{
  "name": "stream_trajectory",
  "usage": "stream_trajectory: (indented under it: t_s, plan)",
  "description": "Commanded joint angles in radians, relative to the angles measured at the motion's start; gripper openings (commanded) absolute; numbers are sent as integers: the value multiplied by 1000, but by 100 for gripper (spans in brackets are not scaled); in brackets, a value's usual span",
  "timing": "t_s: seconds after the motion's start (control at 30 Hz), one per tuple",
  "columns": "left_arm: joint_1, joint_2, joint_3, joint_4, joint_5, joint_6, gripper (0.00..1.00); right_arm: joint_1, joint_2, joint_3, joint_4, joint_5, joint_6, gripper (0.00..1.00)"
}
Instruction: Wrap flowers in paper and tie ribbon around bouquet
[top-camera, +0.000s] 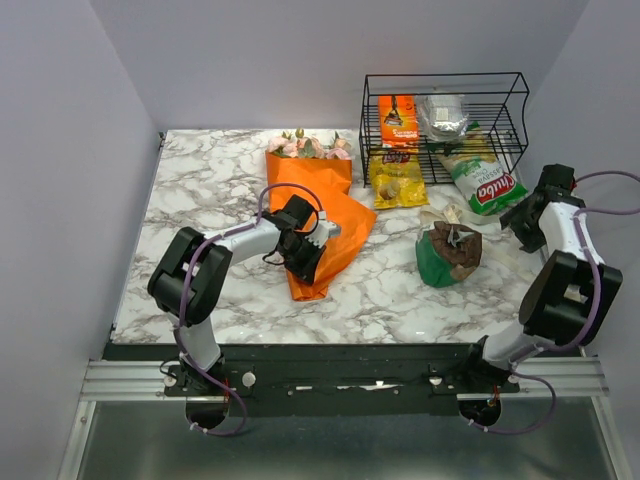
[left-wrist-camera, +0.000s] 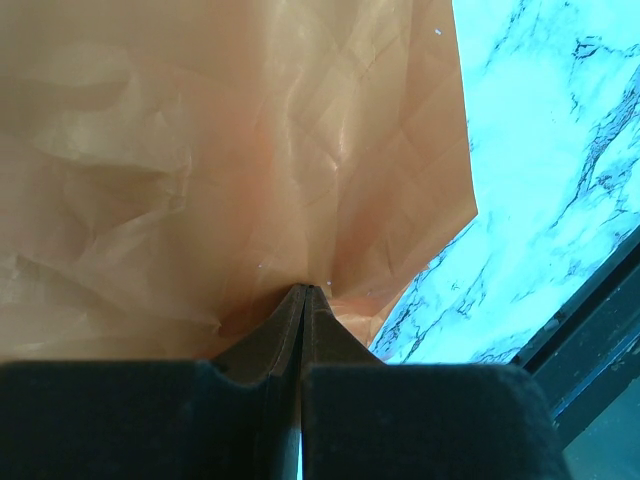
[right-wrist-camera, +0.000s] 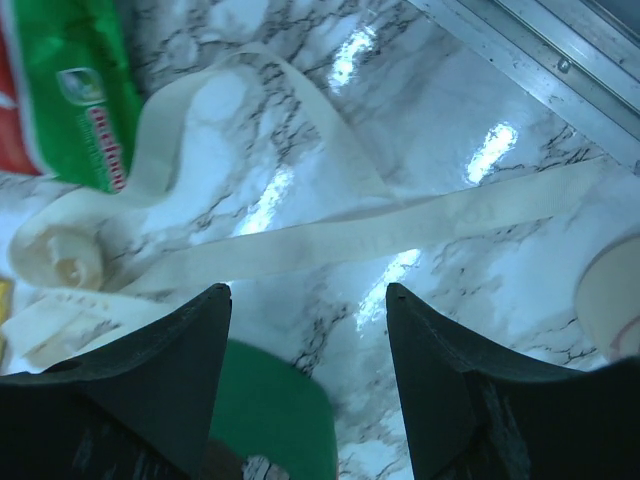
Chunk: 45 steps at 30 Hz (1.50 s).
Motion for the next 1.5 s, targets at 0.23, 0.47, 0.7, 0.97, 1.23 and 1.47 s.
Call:
stream_trajectory:
  t_s: [0.23, 0.47, 0.7, 0.97, 1.23, 1.47]
  plan:
    - [-14, 28, -23, -16, -50, 23, 8, -3, 319, 221, -76, 202, -54, 74]
    - [-14, 58, 2, -34, -41, 20, 9, -18, 452, 259, -64, 124, -153, 74]
    - [-14, 79, 22, -51, -48, 15, 9, -18, 514, 278, -63, 90, -203, 45]
    - [-14, 97, 19, -41, -56, 18, 9, -12, 347, 272, -40, 76, -247, 1]
    - [-14, 88, 0, -16, -73, 23, 9, 166, -98, 301, 49, 101, -275, 0]
    - [-14, 93, 2, -16, -64, 20, 9, 446, -279, 531, 119, 44, -345, 0]
